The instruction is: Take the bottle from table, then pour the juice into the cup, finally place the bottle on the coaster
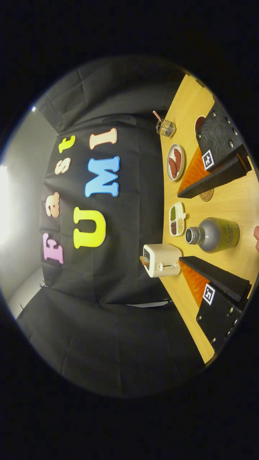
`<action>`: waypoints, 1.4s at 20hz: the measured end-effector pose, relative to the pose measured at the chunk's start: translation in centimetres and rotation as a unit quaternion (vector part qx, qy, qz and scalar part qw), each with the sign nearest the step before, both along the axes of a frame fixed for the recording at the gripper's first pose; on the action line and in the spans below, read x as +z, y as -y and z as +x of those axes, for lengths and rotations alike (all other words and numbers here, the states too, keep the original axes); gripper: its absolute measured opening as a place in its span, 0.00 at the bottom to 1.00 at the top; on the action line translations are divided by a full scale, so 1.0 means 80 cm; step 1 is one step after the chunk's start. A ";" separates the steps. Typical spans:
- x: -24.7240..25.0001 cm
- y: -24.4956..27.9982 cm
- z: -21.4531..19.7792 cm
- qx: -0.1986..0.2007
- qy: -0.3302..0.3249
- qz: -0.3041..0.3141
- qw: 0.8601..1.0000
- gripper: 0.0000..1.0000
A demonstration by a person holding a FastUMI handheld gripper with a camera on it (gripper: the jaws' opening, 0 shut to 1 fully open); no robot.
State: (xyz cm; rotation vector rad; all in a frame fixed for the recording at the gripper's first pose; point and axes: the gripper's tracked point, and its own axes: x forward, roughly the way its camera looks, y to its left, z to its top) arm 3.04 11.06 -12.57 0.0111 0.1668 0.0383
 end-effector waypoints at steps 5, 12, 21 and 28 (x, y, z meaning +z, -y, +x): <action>-0.041 -0.008 0.010 0.000 -0.031 -0.001 1.000 0.99; -0.094 -0.015 0.017 -0.002 -0.073 0.002 0.997 0.99; -0.153 -0.017 0.011 -0.001 -0.134 0.000 0.991 0.99; -0.172 -0.021 0.001 0.010 -0.156 -0.005 0.988 0.96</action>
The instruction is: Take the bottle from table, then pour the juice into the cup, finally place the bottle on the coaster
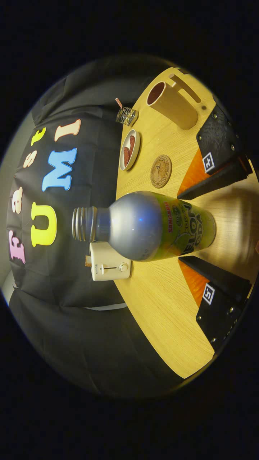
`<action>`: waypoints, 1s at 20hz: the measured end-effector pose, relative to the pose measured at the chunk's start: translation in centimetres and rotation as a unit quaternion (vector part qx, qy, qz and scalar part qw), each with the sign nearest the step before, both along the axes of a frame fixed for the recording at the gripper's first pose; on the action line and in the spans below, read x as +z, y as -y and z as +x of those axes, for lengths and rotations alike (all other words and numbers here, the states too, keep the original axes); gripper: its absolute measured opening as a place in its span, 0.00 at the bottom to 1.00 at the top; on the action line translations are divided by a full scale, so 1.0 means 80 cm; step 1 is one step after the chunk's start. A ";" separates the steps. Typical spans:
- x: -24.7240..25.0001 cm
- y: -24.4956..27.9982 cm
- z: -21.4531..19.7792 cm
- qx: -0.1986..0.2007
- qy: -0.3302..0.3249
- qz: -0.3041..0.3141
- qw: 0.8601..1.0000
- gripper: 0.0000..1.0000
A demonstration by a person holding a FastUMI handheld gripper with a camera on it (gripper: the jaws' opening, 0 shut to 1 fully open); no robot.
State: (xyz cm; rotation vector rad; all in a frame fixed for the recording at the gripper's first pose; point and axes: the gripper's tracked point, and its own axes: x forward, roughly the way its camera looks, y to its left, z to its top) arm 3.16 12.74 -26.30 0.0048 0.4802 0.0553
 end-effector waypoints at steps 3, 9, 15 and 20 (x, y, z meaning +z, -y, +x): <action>-0.003 0.000 0.000 -0.001 -0.003 0.002 1.000 0.89; 0.001 0.003 0.001 -0.014 -0.019 0.028 0.999 0.80; 0.031 0.016 0.006 -0.030 -0.011 0.061 0.998 0.80; 0.055 0.033 0.009 -0.052 0.001 0.109 0.993 0.77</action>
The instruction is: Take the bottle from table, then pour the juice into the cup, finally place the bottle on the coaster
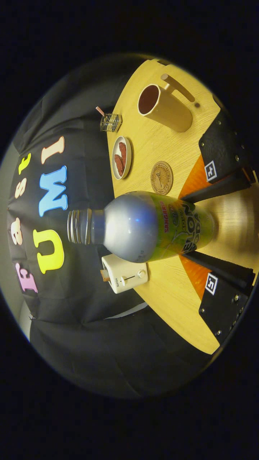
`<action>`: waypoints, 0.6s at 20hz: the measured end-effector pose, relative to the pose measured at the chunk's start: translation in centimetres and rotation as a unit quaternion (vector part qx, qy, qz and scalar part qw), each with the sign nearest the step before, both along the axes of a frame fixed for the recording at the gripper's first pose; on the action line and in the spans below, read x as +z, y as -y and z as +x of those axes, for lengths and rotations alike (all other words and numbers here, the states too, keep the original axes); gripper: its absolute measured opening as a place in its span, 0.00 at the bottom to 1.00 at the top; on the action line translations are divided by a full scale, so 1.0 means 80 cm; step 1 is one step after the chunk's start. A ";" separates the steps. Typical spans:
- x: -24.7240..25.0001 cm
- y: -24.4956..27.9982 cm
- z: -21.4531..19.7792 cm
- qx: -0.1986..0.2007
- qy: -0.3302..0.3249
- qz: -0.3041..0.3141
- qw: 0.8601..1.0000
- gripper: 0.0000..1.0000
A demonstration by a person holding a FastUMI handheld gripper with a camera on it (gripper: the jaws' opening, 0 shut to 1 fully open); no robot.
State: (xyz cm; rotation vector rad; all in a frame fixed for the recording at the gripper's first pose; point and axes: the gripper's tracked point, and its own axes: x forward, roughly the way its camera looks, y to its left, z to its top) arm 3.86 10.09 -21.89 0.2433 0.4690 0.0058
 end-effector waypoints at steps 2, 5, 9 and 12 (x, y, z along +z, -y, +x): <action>0.009 0.009 0.000 -0.006 0.002 0.009 1.000 0.77; 0.009 0.027 0.000 -0.024 -0.013 0.030 0.999 0.77; 0.020 0.041 -0.003 -0.034 -0.008 0.077 0.996 0.77; 0.031 0.049 -0.004 -0.045 0.000 0.131 0.990 0.77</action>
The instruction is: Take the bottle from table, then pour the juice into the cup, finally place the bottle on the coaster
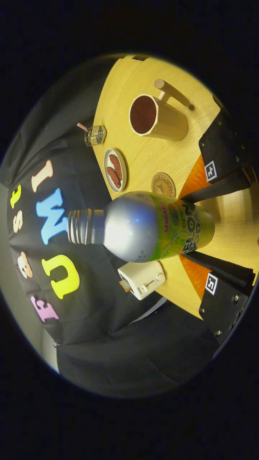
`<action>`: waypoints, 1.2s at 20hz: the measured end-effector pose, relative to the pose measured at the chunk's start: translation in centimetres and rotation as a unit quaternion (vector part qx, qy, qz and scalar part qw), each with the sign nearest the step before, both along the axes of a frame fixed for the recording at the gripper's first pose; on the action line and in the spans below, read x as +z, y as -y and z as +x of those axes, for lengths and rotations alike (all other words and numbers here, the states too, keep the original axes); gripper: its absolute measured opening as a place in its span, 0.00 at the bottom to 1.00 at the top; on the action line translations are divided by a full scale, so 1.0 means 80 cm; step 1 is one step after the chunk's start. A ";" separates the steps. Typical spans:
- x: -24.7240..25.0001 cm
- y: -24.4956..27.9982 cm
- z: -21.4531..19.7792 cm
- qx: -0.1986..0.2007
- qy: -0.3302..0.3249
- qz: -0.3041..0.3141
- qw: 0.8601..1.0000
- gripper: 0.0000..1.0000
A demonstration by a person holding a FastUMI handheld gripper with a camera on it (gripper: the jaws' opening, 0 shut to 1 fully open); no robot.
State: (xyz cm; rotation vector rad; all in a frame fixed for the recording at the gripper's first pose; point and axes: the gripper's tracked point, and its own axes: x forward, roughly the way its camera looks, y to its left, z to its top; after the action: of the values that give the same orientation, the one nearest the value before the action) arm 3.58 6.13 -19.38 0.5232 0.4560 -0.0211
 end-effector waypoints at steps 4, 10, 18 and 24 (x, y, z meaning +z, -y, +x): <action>0.000 0.016 -0.008 -0.012 -0.002 0.046 0.999 0.77; 0.004 0.028 -0.011 -0.025 -0.007 0.133 0.991 0.77; -0.007 0.041 -0.015 -0.051 -0.022 0.240 0.969 0.77; -0.024 0.051 -0.025 -0.064 -0.055 0.274 0.958 0.77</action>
State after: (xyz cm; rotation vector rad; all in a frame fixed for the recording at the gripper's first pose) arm 1.57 2.03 -21.27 1.1017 0.5378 -0.0490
